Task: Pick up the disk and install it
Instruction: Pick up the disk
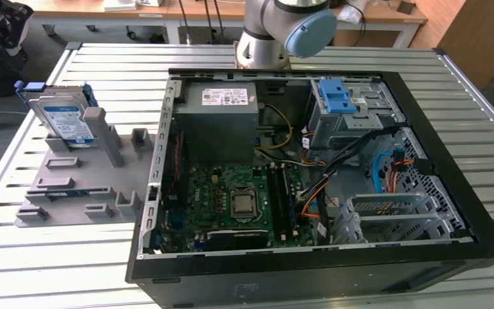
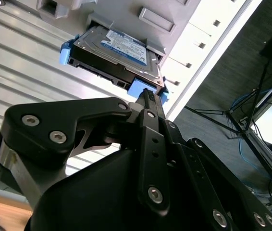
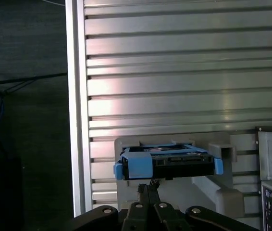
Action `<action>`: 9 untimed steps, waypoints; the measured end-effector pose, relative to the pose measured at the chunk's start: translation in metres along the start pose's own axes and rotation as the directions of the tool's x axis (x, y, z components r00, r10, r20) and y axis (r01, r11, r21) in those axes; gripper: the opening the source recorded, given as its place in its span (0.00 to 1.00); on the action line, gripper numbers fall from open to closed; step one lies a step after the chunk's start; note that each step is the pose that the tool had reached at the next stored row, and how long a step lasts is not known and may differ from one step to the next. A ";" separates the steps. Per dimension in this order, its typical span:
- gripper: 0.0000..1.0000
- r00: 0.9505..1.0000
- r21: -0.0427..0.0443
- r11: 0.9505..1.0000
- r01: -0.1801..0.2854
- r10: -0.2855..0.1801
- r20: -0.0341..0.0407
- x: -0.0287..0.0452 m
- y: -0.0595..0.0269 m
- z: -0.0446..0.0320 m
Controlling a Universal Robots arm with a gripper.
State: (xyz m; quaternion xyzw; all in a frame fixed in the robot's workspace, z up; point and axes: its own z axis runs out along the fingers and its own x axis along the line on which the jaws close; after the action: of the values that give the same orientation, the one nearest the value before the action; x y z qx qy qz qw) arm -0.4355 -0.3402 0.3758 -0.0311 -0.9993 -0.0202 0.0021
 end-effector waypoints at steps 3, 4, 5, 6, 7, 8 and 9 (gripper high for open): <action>0.11 0.999 0.000 0.999 0.049 -0.049 -0.002 0.0000 0.0000 0.0001; 0.11 0.998 0.000 0.998 0.066 -0.066 -0.003 0.0000 0.0000 0.0001; 0.11 0.996 0.000 0.996 0.084 -0.084 -0.003 0.0000 0.0000 0.0001; 0.11 0.995 0.000 0.995 0.102 -0.102 -0.004 0.0000 0.0000 0.0002; 0.11 0.993 0.000 0.993 0.120 -0.120 -0.005 0.0000 0.0000 0.0002; 0.11 0.990 0.000 0.990 0.138 -0.138 -0.006 0.0000 0.0000 0.0002; 0.11 0.988 0.001 0.988 0.156 -0.156 -0.006 0.0000 0.0000 0.0002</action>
State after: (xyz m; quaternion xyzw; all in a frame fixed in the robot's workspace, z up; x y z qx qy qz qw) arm -0.4355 -0.3402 0.3756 0.0471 -0.9987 -0.0197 0.0037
